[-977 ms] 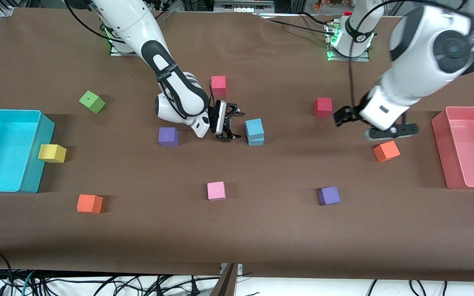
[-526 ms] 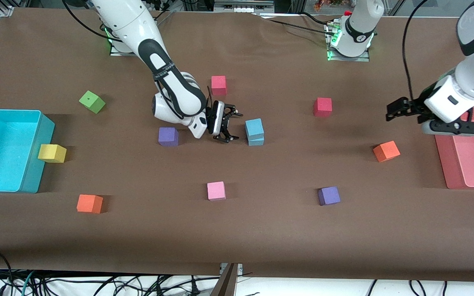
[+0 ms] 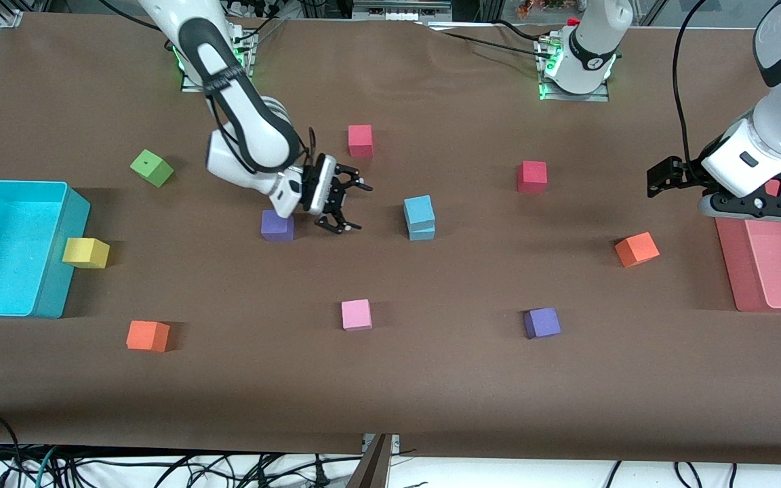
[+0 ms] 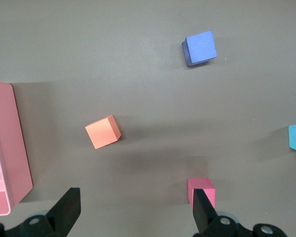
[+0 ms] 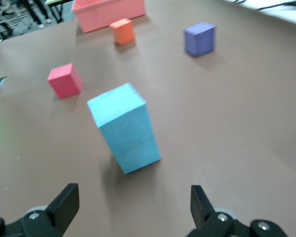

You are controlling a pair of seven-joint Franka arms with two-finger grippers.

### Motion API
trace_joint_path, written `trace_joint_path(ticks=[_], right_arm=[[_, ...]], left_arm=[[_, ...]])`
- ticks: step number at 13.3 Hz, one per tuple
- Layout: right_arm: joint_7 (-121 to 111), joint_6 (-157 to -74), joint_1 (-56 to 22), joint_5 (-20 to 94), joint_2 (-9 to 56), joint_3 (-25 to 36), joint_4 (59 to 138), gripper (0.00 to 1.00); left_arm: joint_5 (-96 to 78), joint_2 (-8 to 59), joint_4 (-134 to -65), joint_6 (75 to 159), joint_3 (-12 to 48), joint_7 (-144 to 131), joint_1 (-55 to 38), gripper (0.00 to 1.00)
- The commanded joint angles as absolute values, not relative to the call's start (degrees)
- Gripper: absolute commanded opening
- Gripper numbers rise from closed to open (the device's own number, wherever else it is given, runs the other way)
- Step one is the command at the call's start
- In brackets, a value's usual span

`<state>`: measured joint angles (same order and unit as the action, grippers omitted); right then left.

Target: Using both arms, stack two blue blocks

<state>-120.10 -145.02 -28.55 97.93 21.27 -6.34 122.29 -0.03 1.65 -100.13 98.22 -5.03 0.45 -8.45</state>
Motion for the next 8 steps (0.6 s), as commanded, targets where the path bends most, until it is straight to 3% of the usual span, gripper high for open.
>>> trace_joint_path(ticks=[1,4,8], right_arm=[[-113.1,-144.6,-28.1,96.1,13.5,-4.2,128.1,1.00],[-100.2,-144.7,-27.9,93.2,11.1,-0.4,127.9,1.00],[-74.9,-141.7,-27.7,75.4,7.4,4.7,127.6,1.00]], left_arm=[[1.3,0.1,-100.8,97.3,-4.0,0.9,-8.4,1.00],[1.3,-0.1,-100.7,96.8,-3.2,0.8,-8.1,1.00],[1.3,0.8,-98.8,95.3,-2.6,0.7,-8.0,1.00]])
